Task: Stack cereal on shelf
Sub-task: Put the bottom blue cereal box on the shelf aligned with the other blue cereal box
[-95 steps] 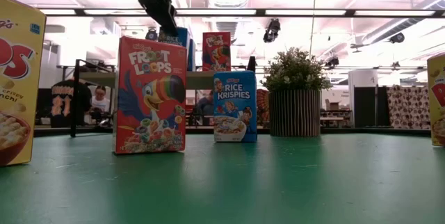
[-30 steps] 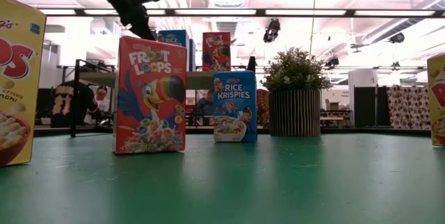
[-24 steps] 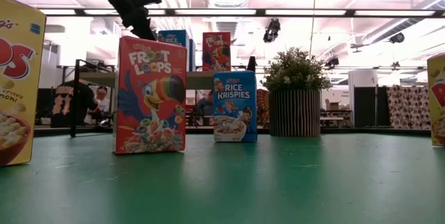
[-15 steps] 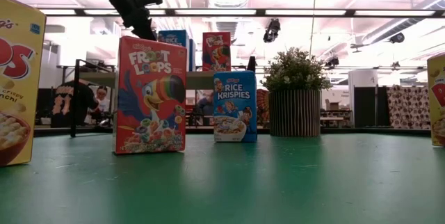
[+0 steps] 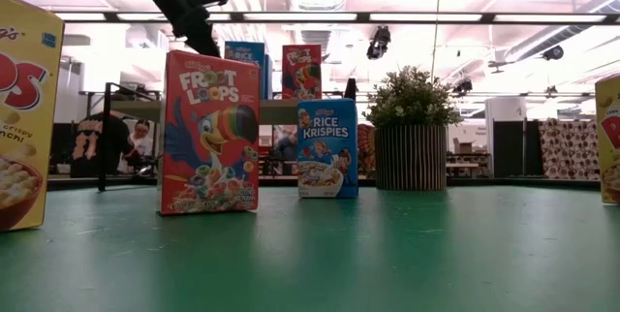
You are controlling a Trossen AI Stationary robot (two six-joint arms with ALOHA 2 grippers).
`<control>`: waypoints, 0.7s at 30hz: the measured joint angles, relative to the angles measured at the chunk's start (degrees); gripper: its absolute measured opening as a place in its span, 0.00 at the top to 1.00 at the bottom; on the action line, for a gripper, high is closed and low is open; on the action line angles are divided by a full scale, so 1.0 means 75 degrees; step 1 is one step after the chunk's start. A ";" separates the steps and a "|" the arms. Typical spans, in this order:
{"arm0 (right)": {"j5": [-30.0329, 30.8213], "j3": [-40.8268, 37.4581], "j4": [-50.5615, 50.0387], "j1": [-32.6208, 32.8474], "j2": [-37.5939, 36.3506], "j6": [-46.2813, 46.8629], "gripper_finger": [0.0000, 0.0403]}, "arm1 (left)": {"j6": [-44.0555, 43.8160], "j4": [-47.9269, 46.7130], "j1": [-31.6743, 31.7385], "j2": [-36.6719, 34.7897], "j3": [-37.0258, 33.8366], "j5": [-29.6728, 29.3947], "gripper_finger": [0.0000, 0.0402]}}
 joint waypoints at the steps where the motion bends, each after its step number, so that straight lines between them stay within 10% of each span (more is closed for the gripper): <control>1: 0.0000 0.0000 -0.0001 0.0001 0.0000 0.0001 0.97 | 0.0000 0.0031 0.0000 0.0000 0.0000 -0.0002 1.00; 21: -0.0002 0.0000 -0.0015 0.0002 0.0000 0.0013 0.97 | -0.0914 -0.0254 -0.0148 -0.0335 0.0003 -0.0531 1.00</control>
